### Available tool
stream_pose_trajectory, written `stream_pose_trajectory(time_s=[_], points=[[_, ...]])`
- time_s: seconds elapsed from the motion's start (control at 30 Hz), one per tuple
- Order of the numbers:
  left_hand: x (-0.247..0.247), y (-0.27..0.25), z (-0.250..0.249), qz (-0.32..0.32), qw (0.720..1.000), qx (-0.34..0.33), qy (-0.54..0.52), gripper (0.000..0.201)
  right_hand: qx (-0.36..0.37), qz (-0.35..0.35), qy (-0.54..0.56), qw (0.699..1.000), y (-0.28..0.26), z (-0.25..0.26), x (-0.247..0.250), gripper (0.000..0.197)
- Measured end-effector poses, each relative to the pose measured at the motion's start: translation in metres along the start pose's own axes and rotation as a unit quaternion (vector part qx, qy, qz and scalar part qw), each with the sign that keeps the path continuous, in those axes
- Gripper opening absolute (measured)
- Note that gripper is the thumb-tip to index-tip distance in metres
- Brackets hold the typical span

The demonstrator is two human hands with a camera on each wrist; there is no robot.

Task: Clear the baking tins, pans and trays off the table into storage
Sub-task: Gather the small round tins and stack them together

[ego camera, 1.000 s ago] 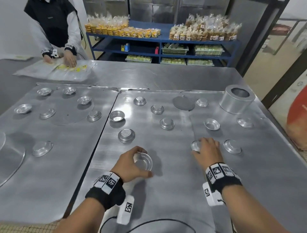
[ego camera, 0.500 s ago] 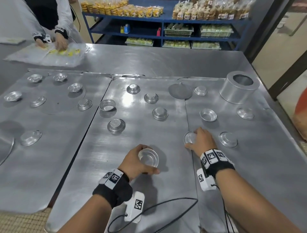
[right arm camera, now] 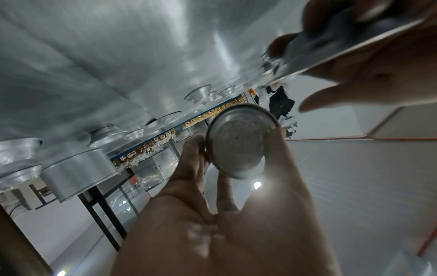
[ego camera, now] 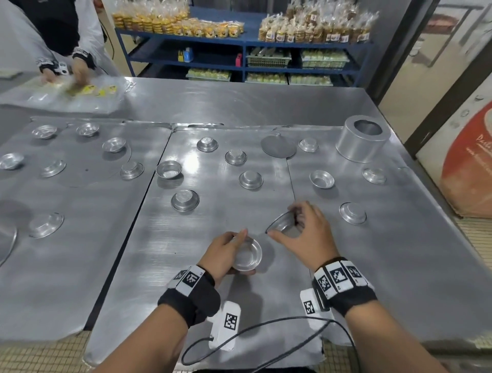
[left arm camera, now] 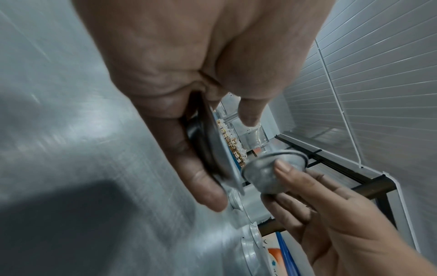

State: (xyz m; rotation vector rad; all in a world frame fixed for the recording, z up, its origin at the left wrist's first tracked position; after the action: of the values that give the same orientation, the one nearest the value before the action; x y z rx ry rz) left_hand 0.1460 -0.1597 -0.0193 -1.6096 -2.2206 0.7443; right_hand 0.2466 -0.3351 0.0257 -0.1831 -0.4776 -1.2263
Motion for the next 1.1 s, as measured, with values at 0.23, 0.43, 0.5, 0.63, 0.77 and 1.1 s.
stream_pose_trajectory(time_s=[0.23, 0.43, 0.5, 0.63, 0.77, 1.1], points=[[-0.003, -0.007, 0.006, 0.071, 0.997, 0.007, -0.018, 0.050, -0.001, 0.031, 0.123, 0.992, -0.050, 0.014, -0.024, 0.063], [-0.005, -0.010, 0.011, 0.061, 0.998, -0.004, 0.010, 0.023, -0.025, 0.039, 0.151, 0.987, -0.074, 0.011, -0.034, 0.061], [-0.007, -0.012, 0.011, 0.061, 0.997, -0.017, 0.039, 0.022, -0.038, 0.052, 0.161, 0.985, -0.080, 0.008, -0.037, 0.059], [-0.007, -0.017, 0.014, 0.074, 0.994, -0.045, 0.064, 0.031, -0.056, 0.080, 0.162, 0.982, -0.089, 0.003, -0.040, 0.057], [-0.005, -0.021, 0.017, 0.080, 0.992, -0.064, 0.080, 0.027, -0.071, 0.108, 0.150, 0.980, -0.098, 0.004, -0.040, 0.057], [-0.017, -0.023, 0.025, 0.083, 0.991, -0.061, 0.083, 0.028, -0.128, 0.143, 0.150, 0.970, -0.104, 0.000, -0.020, 0.087]])
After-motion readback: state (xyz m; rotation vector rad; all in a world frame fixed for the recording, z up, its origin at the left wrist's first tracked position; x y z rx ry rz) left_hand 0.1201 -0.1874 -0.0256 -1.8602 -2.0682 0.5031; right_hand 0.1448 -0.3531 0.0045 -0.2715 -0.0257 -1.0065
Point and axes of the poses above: each hand's wrist, its own y-axis towards the middle knuckle, its own x-axis out of the back of the hand, z = x × y, the point moved 4 cm from there along y, towards the middle knuckle, and after that the axes turned 9 degrees about y, right-handed, at the moved point
